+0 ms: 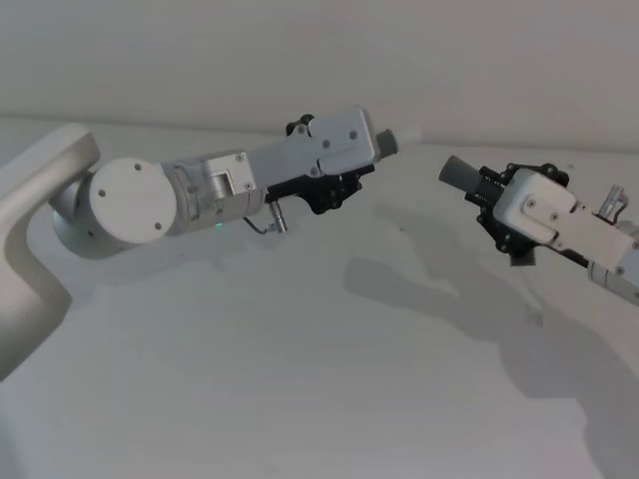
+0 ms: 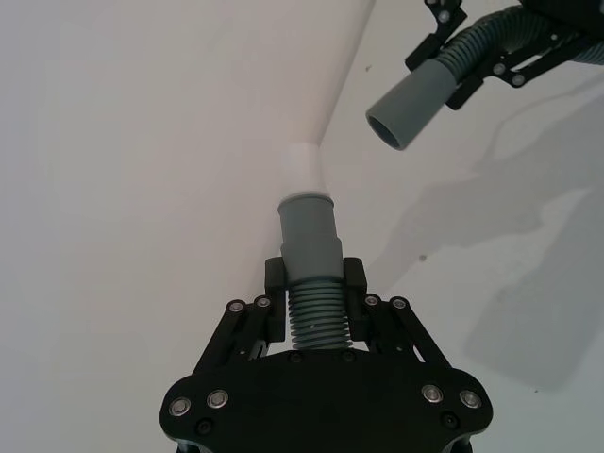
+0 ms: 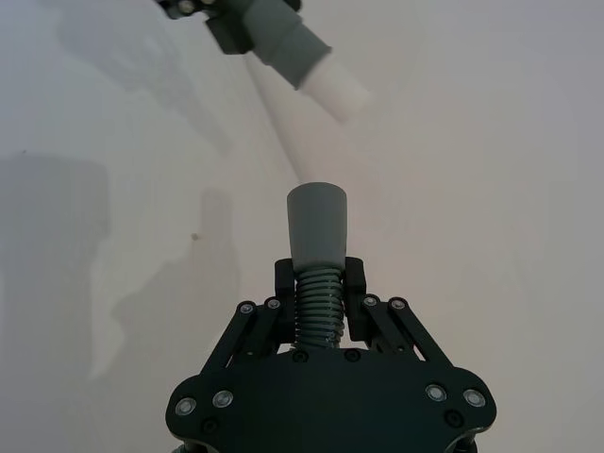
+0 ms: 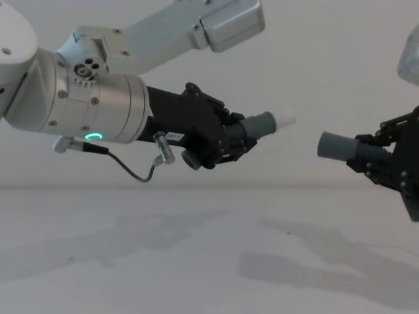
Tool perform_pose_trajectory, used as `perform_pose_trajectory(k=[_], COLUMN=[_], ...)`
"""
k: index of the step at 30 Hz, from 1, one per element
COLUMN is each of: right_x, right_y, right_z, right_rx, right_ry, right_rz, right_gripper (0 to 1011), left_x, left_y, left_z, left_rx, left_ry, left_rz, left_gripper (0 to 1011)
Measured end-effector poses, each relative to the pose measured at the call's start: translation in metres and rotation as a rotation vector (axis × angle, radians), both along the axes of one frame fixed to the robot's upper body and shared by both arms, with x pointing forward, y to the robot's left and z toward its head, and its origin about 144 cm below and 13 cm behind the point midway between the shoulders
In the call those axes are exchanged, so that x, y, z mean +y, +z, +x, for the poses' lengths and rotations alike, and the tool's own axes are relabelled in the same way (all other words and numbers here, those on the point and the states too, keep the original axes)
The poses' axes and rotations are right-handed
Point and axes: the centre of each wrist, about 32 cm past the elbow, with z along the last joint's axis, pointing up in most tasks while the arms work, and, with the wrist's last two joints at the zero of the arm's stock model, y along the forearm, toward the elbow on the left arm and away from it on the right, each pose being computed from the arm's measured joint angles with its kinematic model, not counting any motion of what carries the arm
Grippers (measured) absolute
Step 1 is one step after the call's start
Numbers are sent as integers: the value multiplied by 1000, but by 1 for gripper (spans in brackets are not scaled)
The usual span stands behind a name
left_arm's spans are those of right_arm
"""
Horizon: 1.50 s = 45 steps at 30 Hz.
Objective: Use both hands to pick up one end of the pipe from the table, align the ends, and insert them.
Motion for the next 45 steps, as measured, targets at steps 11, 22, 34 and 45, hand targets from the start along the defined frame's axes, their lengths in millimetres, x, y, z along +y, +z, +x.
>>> perform_pose_trajectory(k=[11,22,34,45], right_x=[-12,-19,-22,-28], right_y=[10,28,39,48], right_z=[6,14,18,11], right_rx=[-52,-97,-108,-105], right_ry=[61,97,124,148], right_rz=[-71,-145,-224,-291], right_gripper=[280,280,280,280], left_x=[0,0,5,14], left_y=[-1,0,-2,-8], left_z=[0,1,3,3], left_rx=[19,7,-63,-160], left_ry=[7,-38,-134,-207], left_rz=[-17,20,78,117], left_gripper=[342,342,342,342])
